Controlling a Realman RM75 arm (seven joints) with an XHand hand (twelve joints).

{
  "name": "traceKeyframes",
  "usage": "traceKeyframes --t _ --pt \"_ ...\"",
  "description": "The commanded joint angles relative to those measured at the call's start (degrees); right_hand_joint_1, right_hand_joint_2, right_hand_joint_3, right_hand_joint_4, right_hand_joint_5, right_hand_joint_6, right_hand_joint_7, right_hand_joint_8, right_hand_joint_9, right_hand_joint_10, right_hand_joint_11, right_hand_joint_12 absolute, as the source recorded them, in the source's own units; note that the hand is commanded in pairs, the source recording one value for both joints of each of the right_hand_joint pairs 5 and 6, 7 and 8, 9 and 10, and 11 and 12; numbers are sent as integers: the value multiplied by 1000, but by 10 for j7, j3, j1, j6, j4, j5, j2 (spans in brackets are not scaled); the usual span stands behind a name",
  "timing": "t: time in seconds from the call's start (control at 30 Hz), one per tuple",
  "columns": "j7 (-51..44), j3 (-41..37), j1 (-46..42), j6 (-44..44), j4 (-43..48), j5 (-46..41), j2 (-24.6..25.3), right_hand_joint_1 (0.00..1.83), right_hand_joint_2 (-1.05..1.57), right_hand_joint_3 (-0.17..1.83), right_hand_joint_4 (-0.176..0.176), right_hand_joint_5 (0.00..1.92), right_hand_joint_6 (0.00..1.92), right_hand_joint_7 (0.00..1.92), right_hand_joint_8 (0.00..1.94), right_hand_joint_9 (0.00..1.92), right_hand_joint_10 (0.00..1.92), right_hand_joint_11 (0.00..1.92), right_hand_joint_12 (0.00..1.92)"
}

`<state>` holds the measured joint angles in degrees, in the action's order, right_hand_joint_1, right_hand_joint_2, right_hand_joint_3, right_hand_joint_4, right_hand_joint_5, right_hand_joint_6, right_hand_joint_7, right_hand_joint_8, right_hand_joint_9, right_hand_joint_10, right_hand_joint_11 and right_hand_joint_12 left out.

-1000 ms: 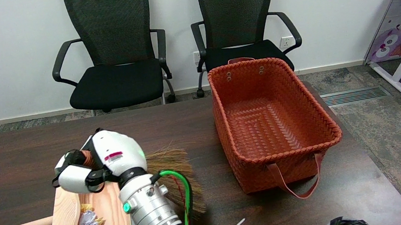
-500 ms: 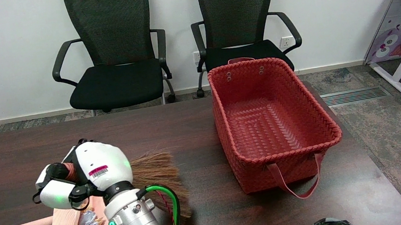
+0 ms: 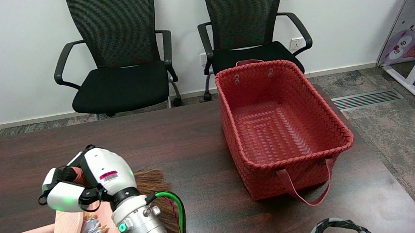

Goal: Sweep the paper ball into the dustpan.

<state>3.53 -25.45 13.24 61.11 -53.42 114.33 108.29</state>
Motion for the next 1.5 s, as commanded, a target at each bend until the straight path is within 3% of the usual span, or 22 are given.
traceKeyframes --t 0.03,0.33,0.5,0.67,0.9,1.5 --pt "164 -5 52 -2 82 -59 -4 449 1263 1449 34 1920 1920 1920 1920 1920 1920 1920 1920" --pt "290 3 81 -50 132 -55 -1 470 1163 1455 22 1920 1920 1920 1920 1920 1920 1920 1920" --pt "483 3 83 -65 142 -54 1 499 1010 1467 15 1920 1920 1920 1920 1920 1920 1920 1920" --pt "584 4 85 -65 117 -47 -5 546 858 1443 10 1920 1920 1920 1920 1920 1920 1920 1920" --pt "664 5 84 -51 65 -19 -25 566 822 1404 5 1920 1920 1920 1920 1920 1920 1920 1920" --pt "691 1 84 -13 -54 -15 -84 590 756 1382 4 1920 1920 1920 1920 1920 1920 1920 1920"
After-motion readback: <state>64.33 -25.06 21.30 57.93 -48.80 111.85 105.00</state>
